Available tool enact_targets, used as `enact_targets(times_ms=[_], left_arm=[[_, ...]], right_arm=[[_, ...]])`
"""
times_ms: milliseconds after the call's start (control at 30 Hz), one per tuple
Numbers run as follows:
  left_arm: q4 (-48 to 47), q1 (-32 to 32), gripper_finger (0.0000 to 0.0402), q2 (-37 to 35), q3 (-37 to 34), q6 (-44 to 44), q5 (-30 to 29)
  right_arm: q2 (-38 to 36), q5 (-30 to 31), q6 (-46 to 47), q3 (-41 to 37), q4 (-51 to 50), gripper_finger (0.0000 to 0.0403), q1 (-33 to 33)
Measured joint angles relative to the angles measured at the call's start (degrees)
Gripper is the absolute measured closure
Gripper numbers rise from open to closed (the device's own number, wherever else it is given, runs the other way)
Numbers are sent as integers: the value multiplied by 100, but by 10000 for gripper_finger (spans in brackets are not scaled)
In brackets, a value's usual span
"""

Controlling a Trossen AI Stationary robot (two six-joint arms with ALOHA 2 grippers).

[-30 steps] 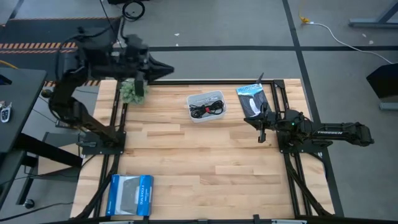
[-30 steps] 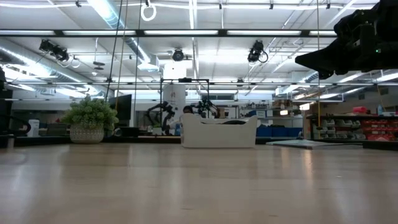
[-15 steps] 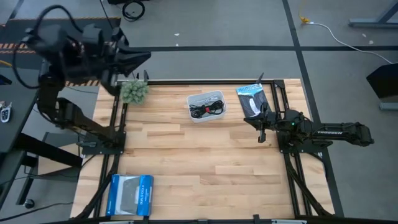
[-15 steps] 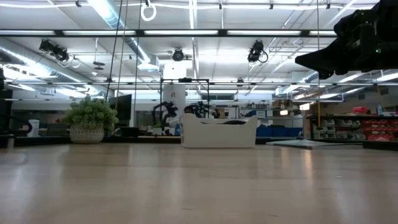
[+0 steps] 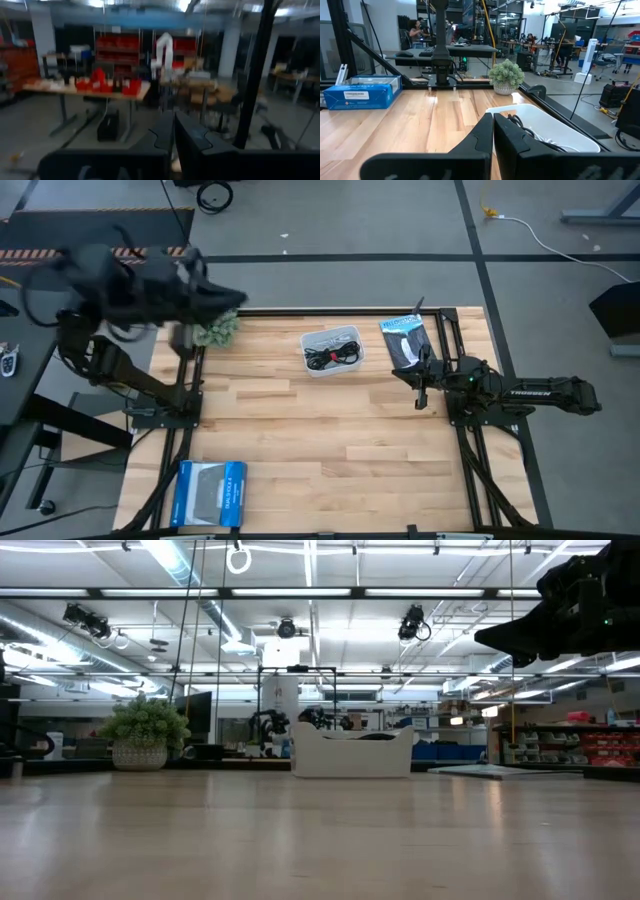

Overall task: Pick and place USB-C Cables
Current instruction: Return to Home Position

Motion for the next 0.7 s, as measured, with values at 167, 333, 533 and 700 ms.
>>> enact_targets(times_ms=[167, 333, 533, 700], left_arm=[[136, -248, 379, -33, -777, -96, -180], [769, -367, 377, -434, -1788, -265, -244], [1913, -365, 377, -1566, -3431, -531, -598], [2720, -365, 377, -2419, -4721, -750, -809]], right_arm=[[0, 0, -2, 0, 2, 383, 2], [1, 0, -1, 1, 0, 383, 2], [2, 0, -2, 0, 0, 383, 0], [0, 0, -1, 1, 1, 383, 1]])
